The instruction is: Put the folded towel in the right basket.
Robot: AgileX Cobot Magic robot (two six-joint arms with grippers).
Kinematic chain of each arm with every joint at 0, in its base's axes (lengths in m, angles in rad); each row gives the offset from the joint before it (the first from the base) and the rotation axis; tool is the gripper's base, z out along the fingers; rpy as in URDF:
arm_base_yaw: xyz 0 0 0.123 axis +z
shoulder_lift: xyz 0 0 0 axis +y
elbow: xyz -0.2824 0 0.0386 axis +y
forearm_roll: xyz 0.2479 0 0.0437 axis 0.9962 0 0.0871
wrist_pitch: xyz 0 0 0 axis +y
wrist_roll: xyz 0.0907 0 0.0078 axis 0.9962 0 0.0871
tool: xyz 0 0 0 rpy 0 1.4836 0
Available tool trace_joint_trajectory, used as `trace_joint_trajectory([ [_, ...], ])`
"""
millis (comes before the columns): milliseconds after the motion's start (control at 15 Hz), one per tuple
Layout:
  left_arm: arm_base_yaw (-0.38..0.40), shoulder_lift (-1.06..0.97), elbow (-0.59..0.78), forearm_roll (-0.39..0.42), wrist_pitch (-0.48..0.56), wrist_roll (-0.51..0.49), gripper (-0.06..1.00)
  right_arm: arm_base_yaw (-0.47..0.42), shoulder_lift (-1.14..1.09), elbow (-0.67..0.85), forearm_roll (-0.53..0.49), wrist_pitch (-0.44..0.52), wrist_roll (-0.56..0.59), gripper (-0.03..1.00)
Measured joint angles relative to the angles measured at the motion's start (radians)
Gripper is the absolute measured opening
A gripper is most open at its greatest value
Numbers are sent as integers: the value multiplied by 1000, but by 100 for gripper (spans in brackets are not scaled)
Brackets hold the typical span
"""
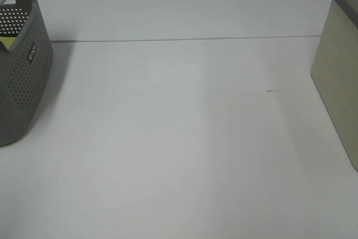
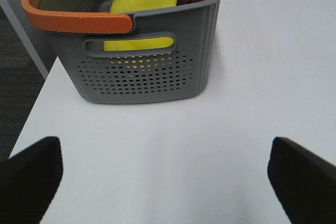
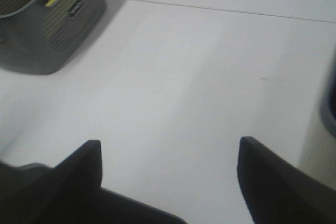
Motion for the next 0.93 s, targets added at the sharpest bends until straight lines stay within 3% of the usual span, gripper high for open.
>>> trace_joint_trajectory([
  [133,0,0,0,0,0,0,99,0,-95,19,-195,1,175,71],
  [333,0,0,0,0,0,0,99,0,-233,123,-372,2,215,71],
  [533,0,0,0,0,0,0,99,0,-319,227,-417,8,224,71],
  [933,0,0,0,0,0,0,99,0,-327,442,-413,0,225,71],
])
